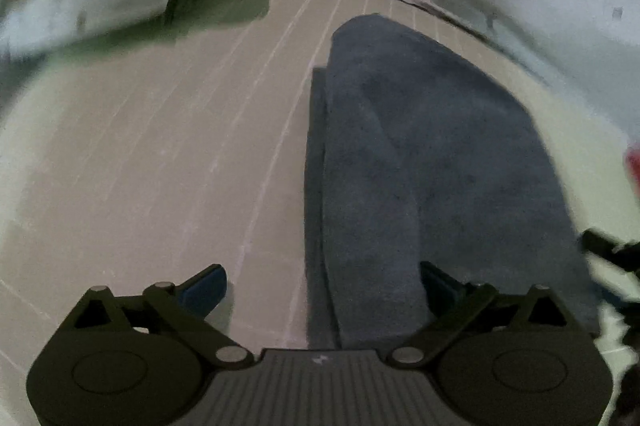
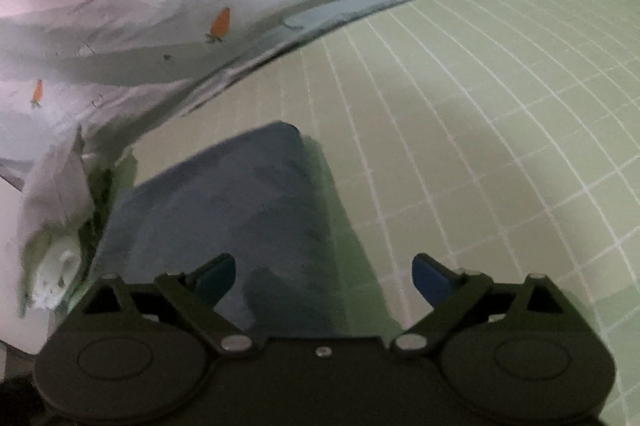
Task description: Fold clothes
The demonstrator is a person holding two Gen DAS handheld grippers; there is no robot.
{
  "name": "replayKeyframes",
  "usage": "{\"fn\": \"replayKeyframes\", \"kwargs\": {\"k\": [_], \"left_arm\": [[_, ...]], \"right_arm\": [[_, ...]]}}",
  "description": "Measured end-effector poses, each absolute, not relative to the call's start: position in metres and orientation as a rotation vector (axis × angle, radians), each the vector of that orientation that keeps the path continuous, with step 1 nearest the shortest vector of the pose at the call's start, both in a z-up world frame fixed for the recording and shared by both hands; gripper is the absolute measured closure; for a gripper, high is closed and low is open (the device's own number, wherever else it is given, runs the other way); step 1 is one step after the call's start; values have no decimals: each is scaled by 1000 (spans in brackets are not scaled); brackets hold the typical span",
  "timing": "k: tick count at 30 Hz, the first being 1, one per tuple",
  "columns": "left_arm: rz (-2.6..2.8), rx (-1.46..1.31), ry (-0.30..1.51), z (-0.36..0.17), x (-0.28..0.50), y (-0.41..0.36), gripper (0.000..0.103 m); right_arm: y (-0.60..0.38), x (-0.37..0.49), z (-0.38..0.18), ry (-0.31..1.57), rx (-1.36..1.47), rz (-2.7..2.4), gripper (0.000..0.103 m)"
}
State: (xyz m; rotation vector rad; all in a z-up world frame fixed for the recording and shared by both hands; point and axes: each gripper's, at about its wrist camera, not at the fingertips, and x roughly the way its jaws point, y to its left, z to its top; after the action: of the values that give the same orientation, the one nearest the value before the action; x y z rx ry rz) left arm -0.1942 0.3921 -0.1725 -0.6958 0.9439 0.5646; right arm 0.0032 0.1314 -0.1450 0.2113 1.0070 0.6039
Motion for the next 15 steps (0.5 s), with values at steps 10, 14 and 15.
{"fn": "replayKeyframes", "kwargs": {"k": [10,14,15], "left_arm": [[578,-970,775,-174,-244,430,4],[581,-1059,668,-173,-246,451,4],[545,-1046,671,-173,-238,454,4]], "right_arm": [[137,5,-151,1011,160,630,4],[155,4,-150,1000,86,677,3],[159,5,-150,1003,78,687,3]]}}
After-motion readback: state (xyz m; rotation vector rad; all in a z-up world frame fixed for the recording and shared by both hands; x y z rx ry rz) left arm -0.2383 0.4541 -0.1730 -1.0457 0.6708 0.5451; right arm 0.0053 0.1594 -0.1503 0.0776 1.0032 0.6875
